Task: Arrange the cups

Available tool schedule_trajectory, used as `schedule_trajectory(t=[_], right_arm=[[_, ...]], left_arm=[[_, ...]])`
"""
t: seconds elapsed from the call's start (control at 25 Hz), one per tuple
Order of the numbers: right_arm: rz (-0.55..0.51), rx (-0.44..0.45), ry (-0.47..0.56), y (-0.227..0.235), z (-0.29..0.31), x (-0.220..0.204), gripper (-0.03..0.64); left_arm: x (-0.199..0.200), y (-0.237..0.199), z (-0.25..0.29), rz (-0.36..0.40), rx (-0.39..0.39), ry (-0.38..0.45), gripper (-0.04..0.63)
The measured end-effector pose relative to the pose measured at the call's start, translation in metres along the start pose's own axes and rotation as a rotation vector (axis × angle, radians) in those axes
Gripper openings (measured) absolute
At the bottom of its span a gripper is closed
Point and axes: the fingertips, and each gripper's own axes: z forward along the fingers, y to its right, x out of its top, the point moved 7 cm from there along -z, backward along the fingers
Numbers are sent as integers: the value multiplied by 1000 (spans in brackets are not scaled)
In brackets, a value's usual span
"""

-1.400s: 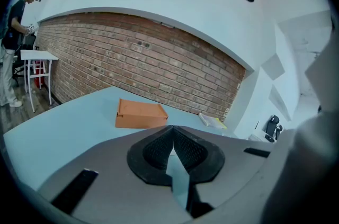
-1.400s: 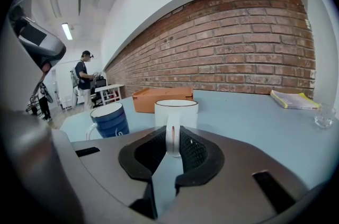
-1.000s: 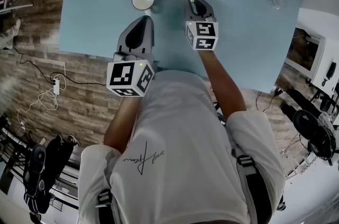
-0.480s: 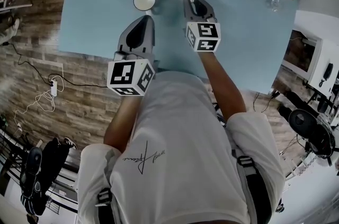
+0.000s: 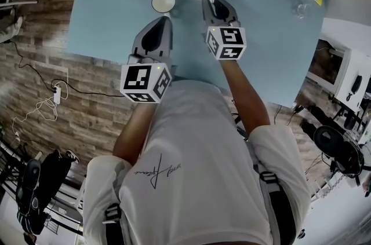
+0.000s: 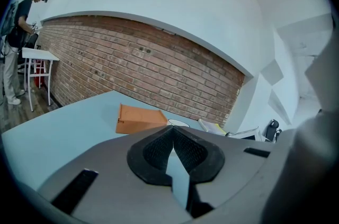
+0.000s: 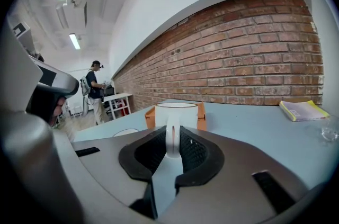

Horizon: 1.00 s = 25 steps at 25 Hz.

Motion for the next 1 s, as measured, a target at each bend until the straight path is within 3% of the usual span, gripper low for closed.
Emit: schedule_trajectory(t=[0.52, 1.0], right_arm=[[-48, 96, 43, -17, 20, 30, 63], [-65, 129, 79, -20, 40, 53, 63]], left_arm=[[6, -9, 1, -4, 9, 13, 9], [7, -17, 7, -20, 22, 11, 9]])
